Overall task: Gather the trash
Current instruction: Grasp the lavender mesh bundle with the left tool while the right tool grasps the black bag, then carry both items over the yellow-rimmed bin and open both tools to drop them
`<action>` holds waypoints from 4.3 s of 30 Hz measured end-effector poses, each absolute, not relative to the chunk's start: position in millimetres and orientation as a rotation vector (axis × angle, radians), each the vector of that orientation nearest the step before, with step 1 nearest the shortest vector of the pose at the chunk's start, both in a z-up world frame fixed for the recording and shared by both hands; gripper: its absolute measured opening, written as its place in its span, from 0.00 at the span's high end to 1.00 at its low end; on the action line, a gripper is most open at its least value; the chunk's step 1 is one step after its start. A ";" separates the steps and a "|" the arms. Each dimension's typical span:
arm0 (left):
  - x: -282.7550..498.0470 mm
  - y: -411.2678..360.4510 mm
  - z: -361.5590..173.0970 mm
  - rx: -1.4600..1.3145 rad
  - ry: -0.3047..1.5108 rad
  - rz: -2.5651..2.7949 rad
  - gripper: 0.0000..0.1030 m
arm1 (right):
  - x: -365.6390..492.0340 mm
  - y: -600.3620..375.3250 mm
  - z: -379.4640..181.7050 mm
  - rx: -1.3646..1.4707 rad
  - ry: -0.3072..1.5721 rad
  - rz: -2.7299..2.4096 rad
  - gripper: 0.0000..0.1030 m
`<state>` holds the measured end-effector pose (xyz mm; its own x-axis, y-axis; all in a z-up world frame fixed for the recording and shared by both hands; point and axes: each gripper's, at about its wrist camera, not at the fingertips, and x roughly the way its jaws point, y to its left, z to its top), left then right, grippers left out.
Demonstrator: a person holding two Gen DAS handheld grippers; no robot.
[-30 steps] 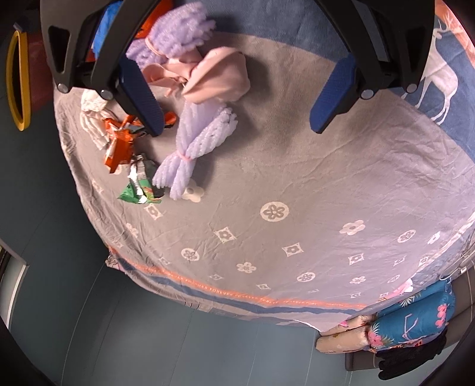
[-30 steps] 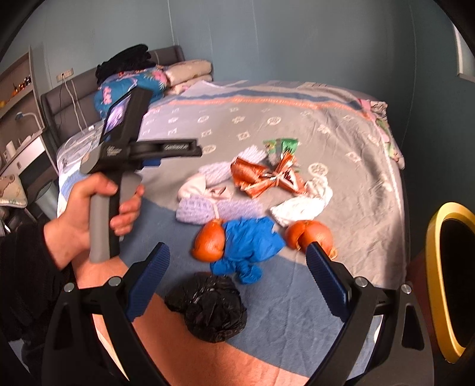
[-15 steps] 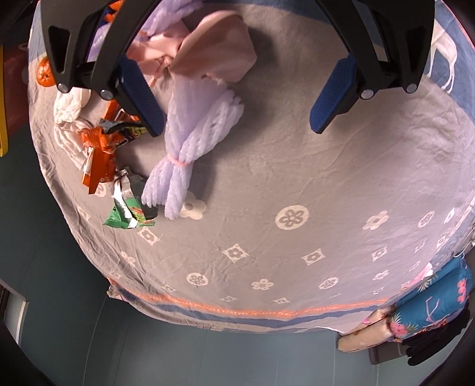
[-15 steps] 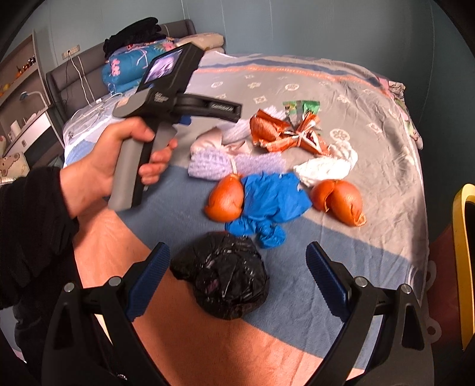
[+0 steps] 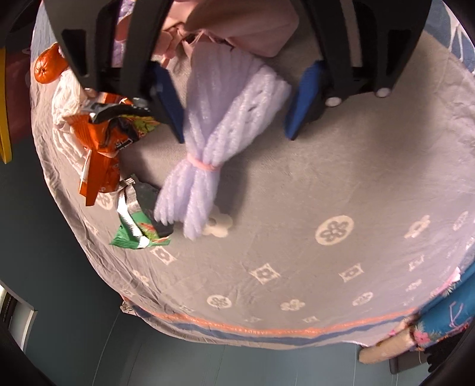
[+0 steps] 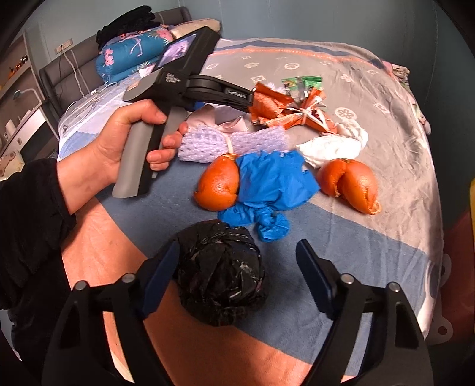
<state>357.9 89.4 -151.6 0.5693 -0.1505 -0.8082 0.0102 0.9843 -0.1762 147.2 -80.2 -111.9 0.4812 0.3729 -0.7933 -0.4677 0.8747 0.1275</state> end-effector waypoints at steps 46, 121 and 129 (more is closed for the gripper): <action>259.4 102.7 -62.5 -0.306 0.779 -0.104 0.74 | 121.1 -127.1 -31.9 0.070 0.849 0.593 0.68; 194.8 -188.6 36.7 -0.129 0.708 -0.583 0.74 | 84.1 -444.4 86.3 0.295 0.532 -0.030 0.67; 208.0 -224.2 16.2 -0.130 0.755 -0.624 0.74 | 100.3 -464.9 69.2 0.324 0.567 -0.057 0.67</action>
<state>208.0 -224.2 16.2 0.5578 -0.5725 -0.6009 0.4822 0.8128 -0.3268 100.3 -464.9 69.2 0.8435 0.0358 -0.5359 0.1415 0.9477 0.2860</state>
